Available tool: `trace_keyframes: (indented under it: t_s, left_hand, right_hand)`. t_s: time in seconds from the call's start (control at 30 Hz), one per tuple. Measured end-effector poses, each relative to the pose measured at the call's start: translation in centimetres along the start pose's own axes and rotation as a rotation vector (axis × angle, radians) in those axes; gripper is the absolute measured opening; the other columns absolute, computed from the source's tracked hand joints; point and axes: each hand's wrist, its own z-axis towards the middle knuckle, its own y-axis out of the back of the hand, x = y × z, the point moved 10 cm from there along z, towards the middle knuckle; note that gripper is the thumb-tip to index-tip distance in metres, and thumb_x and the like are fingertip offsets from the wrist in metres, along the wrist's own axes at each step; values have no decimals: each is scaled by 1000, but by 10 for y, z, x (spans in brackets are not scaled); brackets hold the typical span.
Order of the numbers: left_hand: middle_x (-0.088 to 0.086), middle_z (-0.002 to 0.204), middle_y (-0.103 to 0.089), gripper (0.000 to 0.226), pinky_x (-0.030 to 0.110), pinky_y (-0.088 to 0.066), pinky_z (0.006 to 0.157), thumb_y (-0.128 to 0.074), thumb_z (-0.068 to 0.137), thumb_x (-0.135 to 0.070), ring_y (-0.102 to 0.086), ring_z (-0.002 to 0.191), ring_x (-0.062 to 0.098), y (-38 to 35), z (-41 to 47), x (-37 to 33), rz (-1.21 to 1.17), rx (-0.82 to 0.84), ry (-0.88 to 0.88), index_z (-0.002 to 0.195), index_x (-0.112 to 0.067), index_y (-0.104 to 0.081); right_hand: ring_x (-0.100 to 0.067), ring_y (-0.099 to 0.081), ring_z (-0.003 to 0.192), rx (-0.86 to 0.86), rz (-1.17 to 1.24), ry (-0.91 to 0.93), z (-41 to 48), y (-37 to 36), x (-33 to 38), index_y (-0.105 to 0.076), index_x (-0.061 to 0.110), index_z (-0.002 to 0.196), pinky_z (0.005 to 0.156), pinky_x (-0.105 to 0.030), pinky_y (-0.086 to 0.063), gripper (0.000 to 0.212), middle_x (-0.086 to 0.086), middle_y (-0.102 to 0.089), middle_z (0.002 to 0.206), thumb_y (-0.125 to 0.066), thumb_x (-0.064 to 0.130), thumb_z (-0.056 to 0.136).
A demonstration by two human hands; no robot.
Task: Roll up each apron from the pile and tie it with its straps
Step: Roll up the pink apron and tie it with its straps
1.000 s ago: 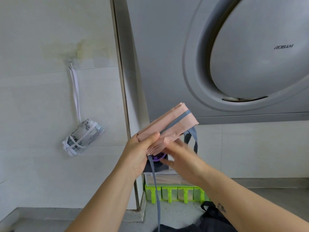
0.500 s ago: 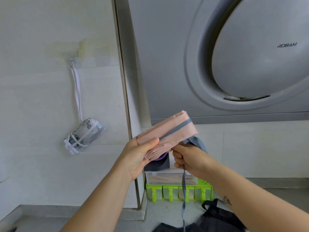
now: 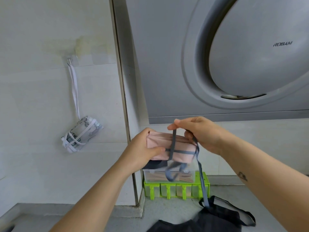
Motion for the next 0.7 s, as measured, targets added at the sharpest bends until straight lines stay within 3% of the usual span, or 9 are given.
trace_keyframes:
  t_s: [0.03,0.1,0.17,0.27,0.33,0.37,0.43,0.57,0.7]
  left_hand:
    - [-6,94,-68,28,44,-52,87,-76,79,-18,-65,89,12,-4,-2,-4,9,61,-16,98,-26,-56]
    - [-4,98,-68,31,45,-52,88,-76,80,-19,-65,92,14,-11,-7,-12,16,191,-38,103,-23,-56]
    - [1,100,-68,34,45,-53,88,-77,79,-16,-66,94,17,-17,-15,-18,-18,300,-48,105,-19,-57]
    - [7,101,-69,43,42,-55,88,-84,69,-13,-67,97,23,-16,-24,-29,-316,341,-41,103,-16,-59]
    - [8,100,-71,45,36,-57,82,-84,62,-9,-68,96,23,-7,-20,-30,-598,275,-12,101,-16,-62]
    - [8,98,-72,44,32,-58,76,-83,64,-5,-69,93,21,-1,-17,-29,-697,224,6,102,-15,-62]
    - [7,93,-73,44,25,-56,66,-79,66,0,-71,85,18,7,-10,-24,-797,113,47,103,-13,-59]
    - [7,94,-72,37,24,-56,66,-71,70,-4,-70,81,15,21,1,4,-764,-123,108,103,-12,-58]
    - [13,105,-68,30,37,-55,82,-70,80,0,-67,97,26,37,4,45,-593,-323,176,104,-12,-57]
  right_hand:
    - [-12,-36,61,1,-60,11,1,3,4,-77,23,84,62,-19,-32,32,-6,-43,69,-50,37,95]
    - [-12,-38,70,33,-119,33,5,4,5,-77,25,91,74,-22,-35,31,10,-59,75,-48,37,96]
    - [-10,-41,72,69,-40,22,10,5,4,-75,23,96,77,-21,-37,34,22,-68,86,-43,32,99]
    - [-11,-52,77,160,74,-22,11,6,-10,-73,19,100,78,-24,-45,37,15,-72,99,-37,17,100]
    - [-4,-62,68,133,2,-59,7,2,-34,-69,17,84,77,-26,-53,30,8,-72,80,-45,3,96]
    - [-8,-61,60,82,44,-71,3,-4,-48,-64,15,75,69,-27,-53,29,-4,-68,73,-49,-1,94]
    - [-16,-54,59,14,79,0,-2,-22,-65,-59,12,71,65,-31,-47,21,-16,-59,74,-58,10,92]
    - [1,-58,59,-73,163,77,-14,-48,-65,-73,15,79,63,-17,-48,19,4,-71,75,-58,11,91]
    - [12,-57,78,-76,120,11,-30,-54,-73,-72,22,85,67,-5,-42,20,24,-65,76,-56,30,92]
